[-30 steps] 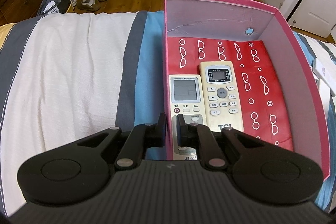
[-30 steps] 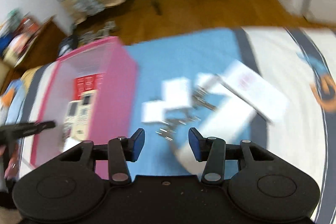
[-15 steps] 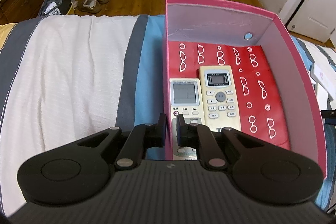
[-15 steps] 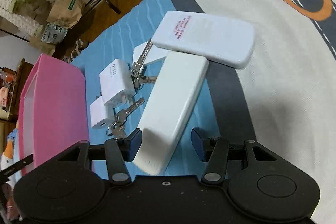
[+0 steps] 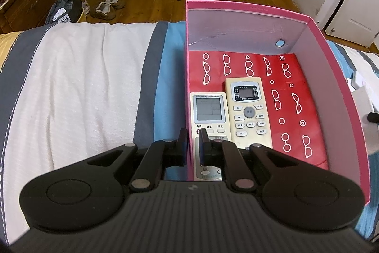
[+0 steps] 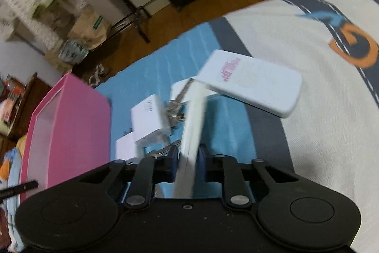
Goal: Organize rigid objects
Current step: 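Move the right gripper to the pile and grasp the slim white remote, then carry the white remote into the pink box and open the right gripper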
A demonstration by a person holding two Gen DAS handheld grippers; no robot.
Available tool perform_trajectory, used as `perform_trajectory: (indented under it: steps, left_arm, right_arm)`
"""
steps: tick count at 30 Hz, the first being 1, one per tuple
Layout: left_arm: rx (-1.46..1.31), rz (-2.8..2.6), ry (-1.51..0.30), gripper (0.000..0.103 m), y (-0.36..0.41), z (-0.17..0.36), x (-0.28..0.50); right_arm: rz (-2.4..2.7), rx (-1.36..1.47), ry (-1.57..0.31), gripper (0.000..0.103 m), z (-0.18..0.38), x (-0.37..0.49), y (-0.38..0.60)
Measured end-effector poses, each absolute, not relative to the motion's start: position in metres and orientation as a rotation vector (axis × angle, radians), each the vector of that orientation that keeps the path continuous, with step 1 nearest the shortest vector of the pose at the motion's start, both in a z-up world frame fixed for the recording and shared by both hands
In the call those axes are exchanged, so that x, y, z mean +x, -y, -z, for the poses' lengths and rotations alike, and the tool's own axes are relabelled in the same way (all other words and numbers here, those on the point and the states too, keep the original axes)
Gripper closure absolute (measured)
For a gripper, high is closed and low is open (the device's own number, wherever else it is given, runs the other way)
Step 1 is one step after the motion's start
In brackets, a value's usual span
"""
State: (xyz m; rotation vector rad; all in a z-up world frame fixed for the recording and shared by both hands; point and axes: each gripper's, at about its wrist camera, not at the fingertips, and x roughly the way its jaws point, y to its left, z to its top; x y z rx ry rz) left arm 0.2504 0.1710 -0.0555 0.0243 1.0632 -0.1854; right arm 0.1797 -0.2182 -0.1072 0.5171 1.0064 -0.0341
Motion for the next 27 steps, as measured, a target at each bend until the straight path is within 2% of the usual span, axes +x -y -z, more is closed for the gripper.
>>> perform_trajectory:
  steps: [5, 14, 19, 27]
  left_arm:
    - [0.017, 0.184, -1.088, 0.094, -0.173, 0.057, 0.251]
    - [0.012, 0.176, -1.078, 0.094, -0.176, 0.055, 0.25]
    - [-0.077, 0.176, -1.09, 0.098, -0.184, 0.057, 0.254]
    - [-0.081, 0.174, -1.076, 0.098, -0.183, 0.057, 0.253]
  right_arm:
    - [0.019, 0.411, -1.091, 0.082, 0.105, 0.18, 0.196]
    - [0.007, 0.324, -1.082, 0.076, 0.109, 0.186, 0.181]
    - [0.018, 0.272, -1.062, 0.079, 0.117, 0.19, 0.176]
    - [-0.015, 0.242, -0.962, 0.082, 0.081, 0.166, 0.182]
